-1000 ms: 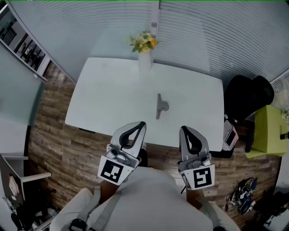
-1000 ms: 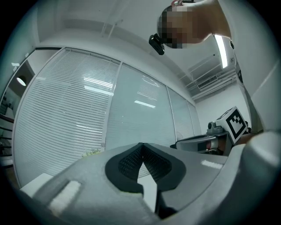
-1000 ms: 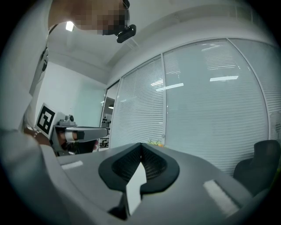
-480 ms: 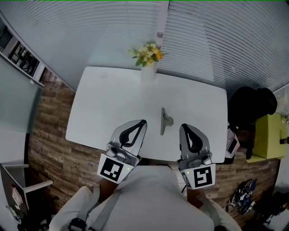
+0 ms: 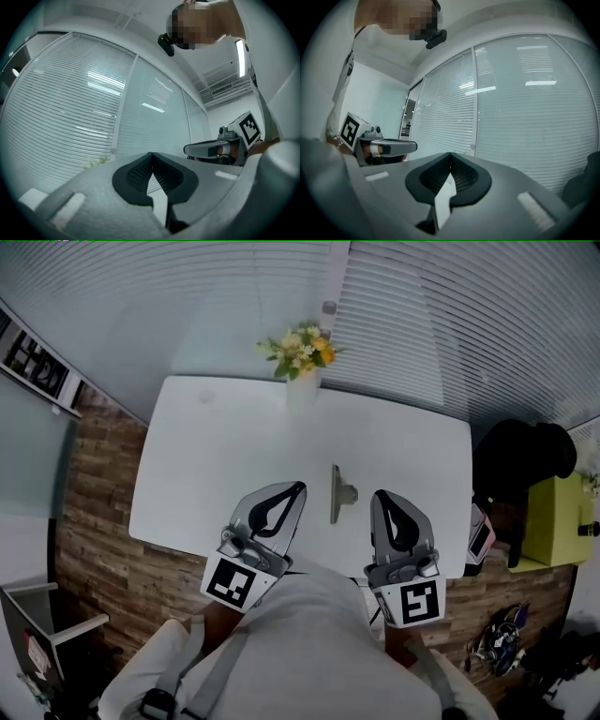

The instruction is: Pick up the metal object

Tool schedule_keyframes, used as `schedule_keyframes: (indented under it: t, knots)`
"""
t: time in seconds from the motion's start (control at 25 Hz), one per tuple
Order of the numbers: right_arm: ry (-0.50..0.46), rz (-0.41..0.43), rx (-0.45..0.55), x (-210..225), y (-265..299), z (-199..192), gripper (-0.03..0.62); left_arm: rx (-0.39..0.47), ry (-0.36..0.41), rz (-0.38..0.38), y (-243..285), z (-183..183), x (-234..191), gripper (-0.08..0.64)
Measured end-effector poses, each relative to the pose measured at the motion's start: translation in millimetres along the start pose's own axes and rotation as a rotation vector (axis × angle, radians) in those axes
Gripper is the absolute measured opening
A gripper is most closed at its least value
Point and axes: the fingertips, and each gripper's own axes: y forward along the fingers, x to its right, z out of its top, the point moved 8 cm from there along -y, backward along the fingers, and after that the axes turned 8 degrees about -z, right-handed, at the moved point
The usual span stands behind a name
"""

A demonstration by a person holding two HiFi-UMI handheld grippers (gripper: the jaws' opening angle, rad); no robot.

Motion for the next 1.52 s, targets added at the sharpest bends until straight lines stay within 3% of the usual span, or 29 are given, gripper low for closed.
schedule_keyframes:
  t: [0.64, 1.12, 1.52]
  knots:
    - [0.059, -0.03, -0.256, 27.8, 16.3, -107.5, 0.038, -0.052, -0.045, -0.034, 16.1, -32.8, -3.1, 0.002]
    - [0.112, -0.02, -0.493, 34.6, 24.2, -224.8, 0.069, -0.066, -0.062, -0.042, 15.8, -41.3, -1.6, 0.002]
    - [0.189, -0.026, -0.606, 41.8, 30.5, -286.2, 0.1, -0.076, -0.067, -0.031, 12.2, -44.5, -3.4, 0.002]
